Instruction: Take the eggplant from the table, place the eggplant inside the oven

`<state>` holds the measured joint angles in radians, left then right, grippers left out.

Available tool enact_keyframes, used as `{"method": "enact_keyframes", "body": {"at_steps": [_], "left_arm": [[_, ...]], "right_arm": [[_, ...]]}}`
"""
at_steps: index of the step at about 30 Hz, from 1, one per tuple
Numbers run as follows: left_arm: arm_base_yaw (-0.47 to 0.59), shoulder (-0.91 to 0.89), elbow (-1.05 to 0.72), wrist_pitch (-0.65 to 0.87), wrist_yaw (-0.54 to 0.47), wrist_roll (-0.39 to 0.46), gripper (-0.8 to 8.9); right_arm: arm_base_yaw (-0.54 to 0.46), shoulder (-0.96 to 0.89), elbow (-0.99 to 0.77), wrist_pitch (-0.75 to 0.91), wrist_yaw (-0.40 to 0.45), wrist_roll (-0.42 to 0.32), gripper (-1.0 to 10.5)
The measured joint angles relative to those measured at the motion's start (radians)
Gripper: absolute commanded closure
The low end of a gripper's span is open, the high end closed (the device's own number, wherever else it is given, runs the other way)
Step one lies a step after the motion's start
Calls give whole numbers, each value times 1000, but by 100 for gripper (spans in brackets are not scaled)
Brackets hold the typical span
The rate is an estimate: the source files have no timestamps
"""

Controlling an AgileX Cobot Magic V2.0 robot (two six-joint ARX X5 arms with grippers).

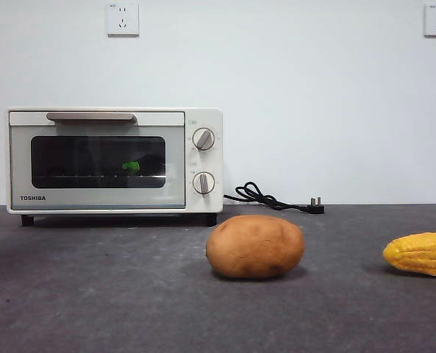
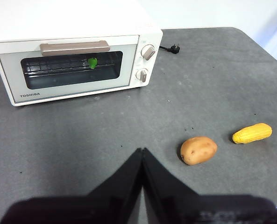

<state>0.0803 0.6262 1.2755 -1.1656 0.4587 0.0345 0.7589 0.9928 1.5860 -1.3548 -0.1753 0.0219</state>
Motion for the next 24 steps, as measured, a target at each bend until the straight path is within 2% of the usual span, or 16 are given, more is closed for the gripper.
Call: {"method": "enact_keyframes", "body": {"at_steps": [24], "left_arm": [[0, 33, 0, 0, 0, 0, 818]], "right_arm": [[0, 0, 0, 0, 0, 0, 946]]}}
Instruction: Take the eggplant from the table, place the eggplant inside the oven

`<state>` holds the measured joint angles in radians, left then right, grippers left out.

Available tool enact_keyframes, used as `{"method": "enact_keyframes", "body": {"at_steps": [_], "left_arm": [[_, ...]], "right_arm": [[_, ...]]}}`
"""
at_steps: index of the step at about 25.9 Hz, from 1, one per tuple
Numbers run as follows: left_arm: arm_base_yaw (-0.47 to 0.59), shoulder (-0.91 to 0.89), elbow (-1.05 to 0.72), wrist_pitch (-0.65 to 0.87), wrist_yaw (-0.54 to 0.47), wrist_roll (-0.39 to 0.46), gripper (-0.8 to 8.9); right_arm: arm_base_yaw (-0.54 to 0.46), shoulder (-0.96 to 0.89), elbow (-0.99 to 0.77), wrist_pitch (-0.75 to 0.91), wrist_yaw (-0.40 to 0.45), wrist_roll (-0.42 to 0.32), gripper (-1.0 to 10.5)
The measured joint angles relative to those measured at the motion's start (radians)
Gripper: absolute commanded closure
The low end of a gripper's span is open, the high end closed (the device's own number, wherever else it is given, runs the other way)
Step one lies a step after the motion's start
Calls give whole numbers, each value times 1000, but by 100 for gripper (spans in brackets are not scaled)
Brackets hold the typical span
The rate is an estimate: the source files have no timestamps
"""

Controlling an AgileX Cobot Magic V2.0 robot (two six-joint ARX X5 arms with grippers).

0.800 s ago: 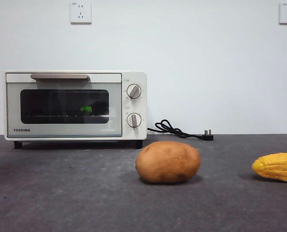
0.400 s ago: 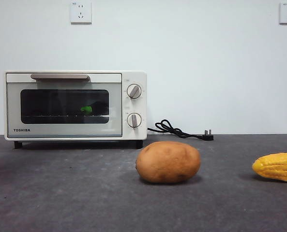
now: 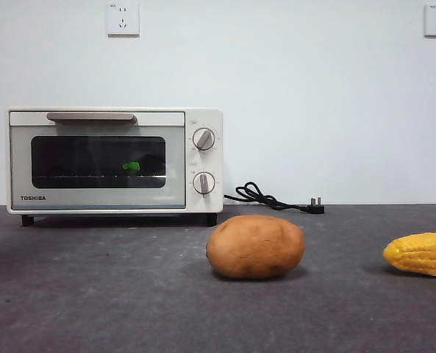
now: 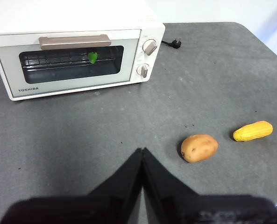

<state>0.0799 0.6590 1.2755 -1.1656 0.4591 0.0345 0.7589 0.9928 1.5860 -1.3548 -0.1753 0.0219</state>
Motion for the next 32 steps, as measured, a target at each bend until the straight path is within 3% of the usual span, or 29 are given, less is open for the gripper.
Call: {"method": "enact_keyframes", "body": {"at_steps": [19, 25, 32], "left_arm": [[0, 0, 0, -3, 64, 10, 818], [-16, -27, -1, 177, 31, 112, 818], [-17, -207, -113, 603, 29, 265, 818]], "right_arm": [[0, 0, 0, 0, 0, 0, 946], [0, 0, 0, 0, 0, 0, 946], [0, 0, 0, 0, 0, 0, 946]]}}
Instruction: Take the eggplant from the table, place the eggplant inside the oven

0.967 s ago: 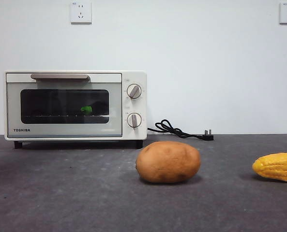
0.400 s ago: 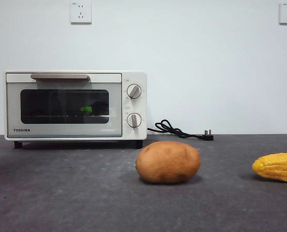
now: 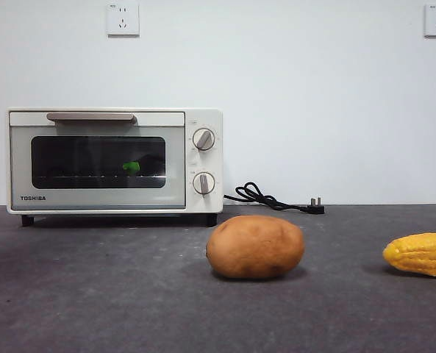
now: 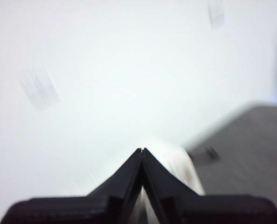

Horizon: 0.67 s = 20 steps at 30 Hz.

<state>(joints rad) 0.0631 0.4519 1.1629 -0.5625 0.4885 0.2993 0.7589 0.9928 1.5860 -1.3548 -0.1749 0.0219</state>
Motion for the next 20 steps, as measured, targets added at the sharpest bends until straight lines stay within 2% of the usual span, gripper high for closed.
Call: {"method": "enact_keyframes", "body": {"at_steps": [4, 7, 13, 20], "left_arm": [[-1, -127, -196, 304, -34, 23, 818], [-1, -208, -378, 423, -88, 26, 818], [-1, -325, -716, 443, -196, 26, 818], [-1, -429, -983, 441, -229, -3, 818]], "right_arm": [[0, 0, 0, 0, 0, 0, 946], [0, 0, 0, 0, 0, 0, 946], [0, 0, 0, 0, 0, 0, 946], [0, 0, 0, 0, 0, 0, 946]]}}
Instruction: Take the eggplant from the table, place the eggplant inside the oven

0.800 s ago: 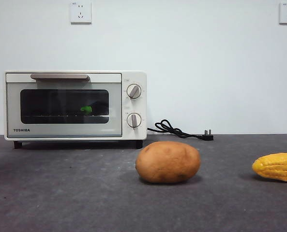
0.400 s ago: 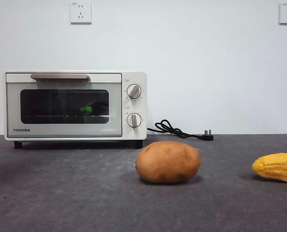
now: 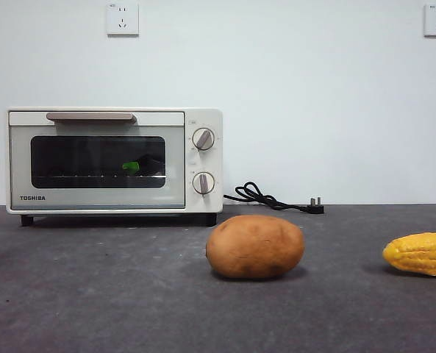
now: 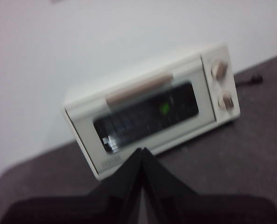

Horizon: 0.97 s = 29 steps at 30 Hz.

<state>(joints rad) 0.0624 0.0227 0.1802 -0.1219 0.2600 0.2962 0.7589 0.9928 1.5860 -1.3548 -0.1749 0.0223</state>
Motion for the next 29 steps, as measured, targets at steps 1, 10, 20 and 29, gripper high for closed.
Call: {"method": "enact_keyframes", "body": {"at_steps": [1, 10, 20, 29], "left_arm": [[0, -11, -27, 0, -8, -9, 818], [0, -16, -110, -67, -76, -75, 818], [-2, -16, -114, -210, -112, -105, 818], [-26, -16, -114, -209, -107, -133, 818]], "right_arm": [[0, 0, 0, 0, 0, 0, 946], [0, 0, 0, 0, 11, 0, 946], [0, 0, 0, 0, 11, 0, 946], [0, 0, 0, 0, 14, 0, 946]]}}
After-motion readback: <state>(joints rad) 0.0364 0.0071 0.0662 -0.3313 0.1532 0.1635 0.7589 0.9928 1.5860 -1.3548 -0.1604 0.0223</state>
